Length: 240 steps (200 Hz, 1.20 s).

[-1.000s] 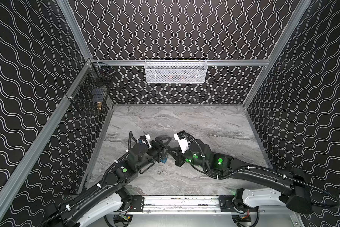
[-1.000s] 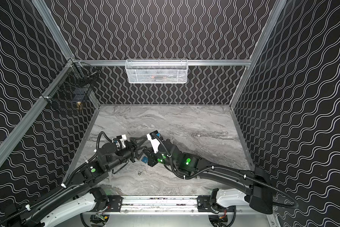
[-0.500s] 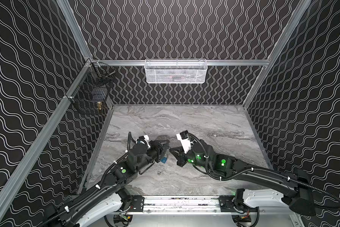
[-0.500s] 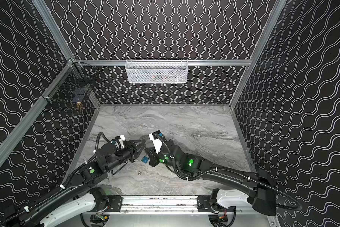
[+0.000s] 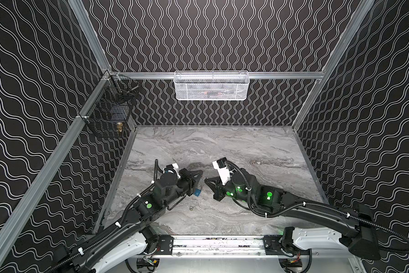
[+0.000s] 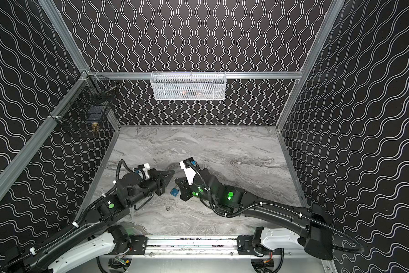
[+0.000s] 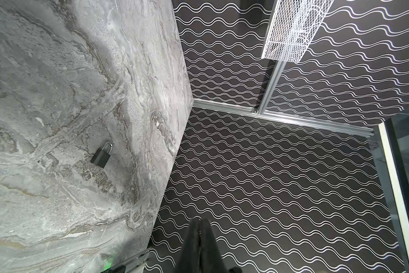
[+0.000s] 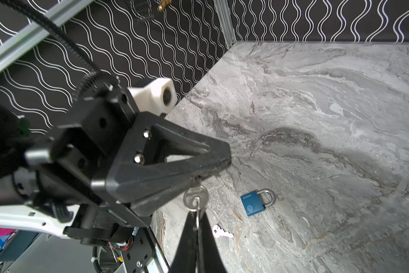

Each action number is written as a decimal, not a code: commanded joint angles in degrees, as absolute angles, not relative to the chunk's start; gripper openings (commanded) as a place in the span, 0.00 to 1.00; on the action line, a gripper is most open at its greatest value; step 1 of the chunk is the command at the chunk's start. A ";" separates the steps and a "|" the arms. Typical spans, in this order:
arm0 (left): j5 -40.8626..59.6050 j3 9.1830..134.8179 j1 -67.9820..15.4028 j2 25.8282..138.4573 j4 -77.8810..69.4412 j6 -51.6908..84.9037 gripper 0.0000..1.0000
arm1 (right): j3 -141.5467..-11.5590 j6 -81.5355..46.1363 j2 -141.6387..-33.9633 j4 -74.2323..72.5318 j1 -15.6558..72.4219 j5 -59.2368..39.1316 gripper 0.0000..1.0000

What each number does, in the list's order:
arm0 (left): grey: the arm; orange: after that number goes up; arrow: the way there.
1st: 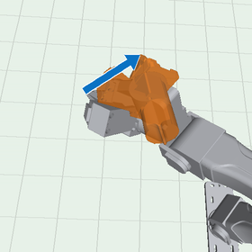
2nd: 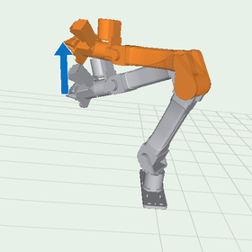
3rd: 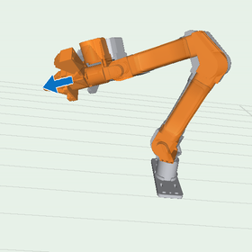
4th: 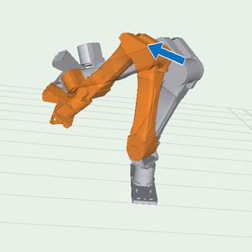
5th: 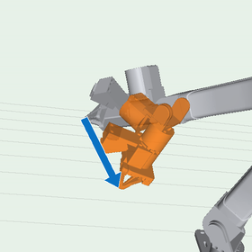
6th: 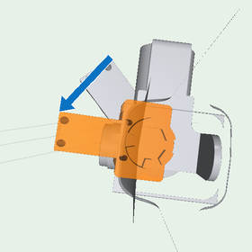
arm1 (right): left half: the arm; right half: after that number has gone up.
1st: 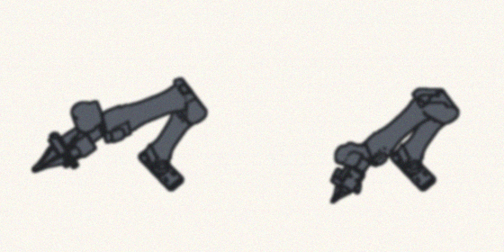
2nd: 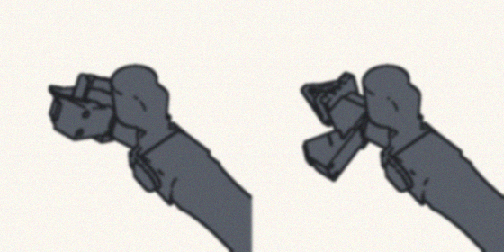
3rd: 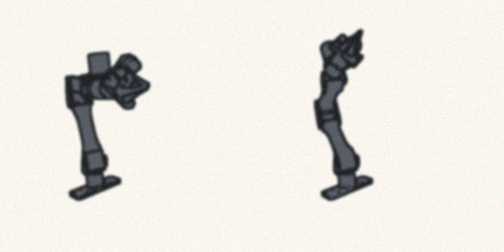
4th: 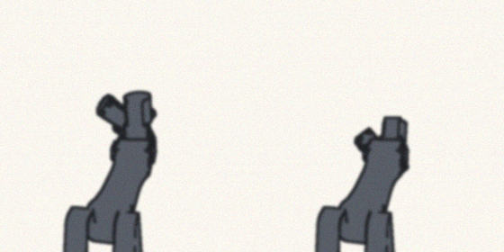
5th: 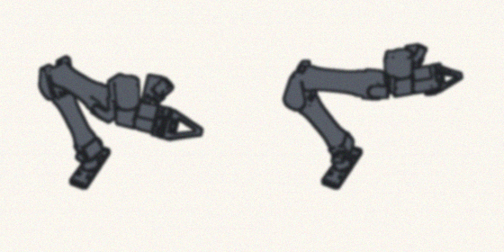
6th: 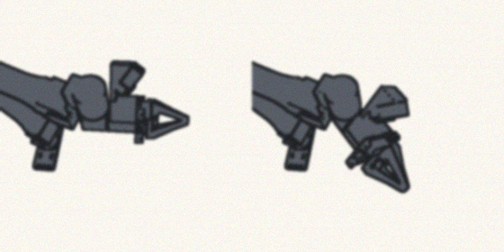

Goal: Unlock with the key

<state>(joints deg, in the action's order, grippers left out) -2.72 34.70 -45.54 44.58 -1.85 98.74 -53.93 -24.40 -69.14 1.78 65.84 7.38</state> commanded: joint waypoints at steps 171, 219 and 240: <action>-2.02 29.24 -44.24 46.12 -28.66 52.99 0.00 | -47.03 -41.89 -59.89 -9.43 52.48 -20.37 0.61; 2.15 28.72 -44.21 48.76 -36.69 47.90 0.00 | -45.80 -43.71 -62.10 -17.20 50.26 -24.69 0.60; 3.15 28.48 -44.21 49.47 -39.42 47.89 0.00 | -47.20 -43.22 -63.67 -16.82 50.12 -23.65 0.57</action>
